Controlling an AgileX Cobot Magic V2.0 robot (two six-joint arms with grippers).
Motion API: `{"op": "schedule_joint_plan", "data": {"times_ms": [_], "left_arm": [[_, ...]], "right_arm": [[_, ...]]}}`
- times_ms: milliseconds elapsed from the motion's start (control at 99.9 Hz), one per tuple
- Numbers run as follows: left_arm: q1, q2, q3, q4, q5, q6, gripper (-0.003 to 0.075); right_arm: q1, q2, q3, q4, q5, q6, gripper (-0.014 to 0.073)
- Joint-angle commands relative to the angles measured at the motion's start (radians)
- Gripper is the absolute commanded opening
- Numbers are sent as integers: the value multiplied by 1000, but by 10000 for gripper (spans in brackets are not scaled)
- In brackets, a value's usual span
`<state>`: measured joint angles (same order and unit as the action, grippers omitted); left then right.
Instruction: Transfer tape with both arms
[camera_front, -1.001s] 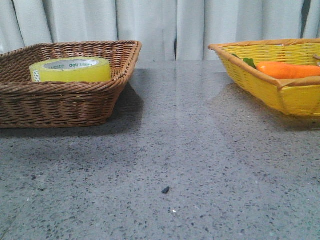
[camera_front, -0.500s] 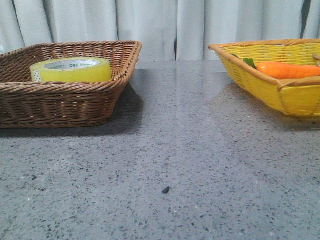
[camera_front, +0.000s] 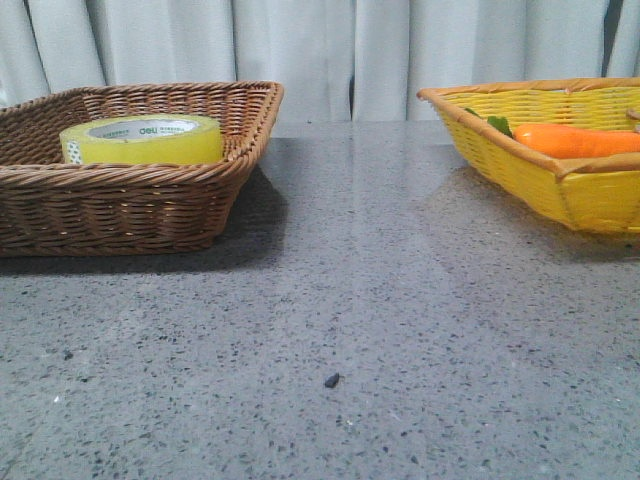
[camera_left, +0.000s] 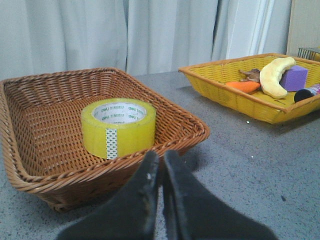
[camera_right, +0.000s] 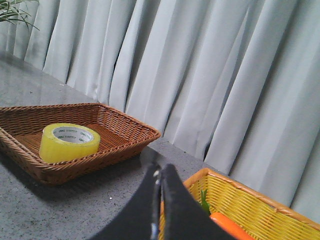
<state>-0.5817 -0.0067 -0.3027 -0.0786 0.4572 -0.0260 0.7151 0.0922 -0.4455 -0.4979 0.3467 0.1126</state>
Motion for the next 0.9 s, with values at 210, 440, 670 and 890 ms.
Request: {"op": "schedule_joint_plan", "data": {"times_ms": [210,440,670,890], "left_arm": [[0,-13,20,-17,-80,-7,-20],[0,-13,42,-17,-80,-7,-21],[11,-15,134,-15,-99,-7,-21],[173,-16,262,-1,-228,-7,-21]], "right_arm": [[-6,13,-24,-12,-69,1,-74],[-6,13,-24,-12,-69,1,-74],[-6,13,-24,-12,-69,1,-74],[-6,13,-24,-12,-69,1,-74]]}}
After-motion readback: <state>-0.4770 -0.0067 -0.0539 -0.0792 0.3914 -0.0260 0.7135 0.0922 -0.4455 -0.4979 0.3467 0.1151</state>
